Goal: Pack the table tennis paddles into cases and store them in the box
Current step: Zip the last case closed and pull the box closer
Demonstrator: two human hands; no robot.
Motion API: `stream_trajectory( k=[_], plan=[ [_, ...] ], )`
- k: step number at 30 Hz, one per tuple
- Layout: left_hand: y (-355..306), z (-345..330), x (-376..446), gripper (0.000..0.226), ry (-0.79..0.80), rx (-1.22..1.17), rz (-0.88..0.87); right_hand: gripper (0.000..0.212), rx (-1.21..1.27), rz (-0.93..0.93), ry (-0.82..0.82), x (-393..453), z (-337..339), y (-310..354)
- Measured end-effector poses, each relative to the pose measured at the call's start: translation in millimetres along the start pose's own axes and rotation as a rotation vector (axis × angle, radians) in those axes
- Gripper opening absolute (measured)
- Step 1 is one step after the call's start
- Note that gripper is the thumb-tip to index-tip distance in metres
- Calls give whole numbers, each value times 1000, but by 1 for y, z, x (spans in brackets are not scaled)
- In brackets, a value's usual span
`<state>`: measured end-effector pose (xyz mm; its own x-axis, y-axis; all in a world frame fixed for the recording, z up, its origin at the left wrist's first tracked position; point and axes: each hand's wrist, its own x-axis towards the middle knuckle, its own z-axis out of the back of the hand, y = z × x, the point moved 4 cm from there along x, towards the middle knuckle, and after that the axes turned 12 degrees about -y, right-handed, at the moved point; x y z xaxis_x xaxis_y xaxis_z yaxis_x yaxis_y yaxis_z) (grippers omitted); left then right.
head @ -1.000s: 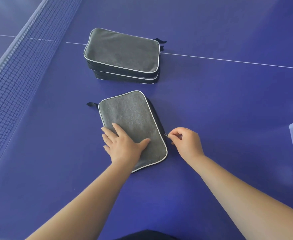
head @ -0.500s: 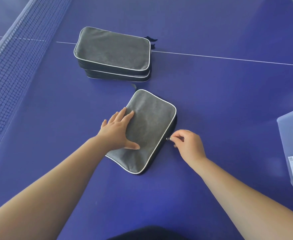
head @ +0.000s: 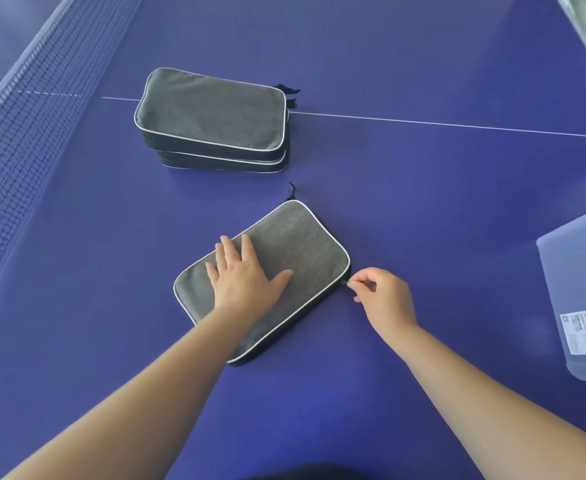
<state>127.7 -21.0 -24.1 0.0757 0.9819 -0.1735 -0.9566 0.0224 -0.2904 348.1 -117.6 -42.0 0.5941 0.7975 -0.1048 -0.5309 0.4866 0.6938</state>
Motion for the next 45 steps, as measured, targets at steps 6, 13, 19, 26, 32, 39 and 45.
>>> stream_trajectory(
  k=[6,13,19,26,32,39,45],
  plan=[
    [-5,-16,1,118,-121,72,81,10,-7,52,14,3,2,-4],
    [-2,-15,5,119,-204,133,-126,11,-32,87,-19,11,9,-13],
    [-2,-15,5,118,-170,186,-349,14,-75,109,-16,9,16,-28],
    [-1,-15,2,118,-153,194,-449,16,-71,116,-22,14,13,-27],
    [1,-16,-4,119,-116,229,-587,15,-39,93,-55,35,8,-13],
    [3,-18,-5,118,-106,222,-615,16,-67,76,-65,60,-5,4],
    [3,-19,-4,116,-119,208,-620,15,-64,17,-73,66,-16,17]
  ],
)
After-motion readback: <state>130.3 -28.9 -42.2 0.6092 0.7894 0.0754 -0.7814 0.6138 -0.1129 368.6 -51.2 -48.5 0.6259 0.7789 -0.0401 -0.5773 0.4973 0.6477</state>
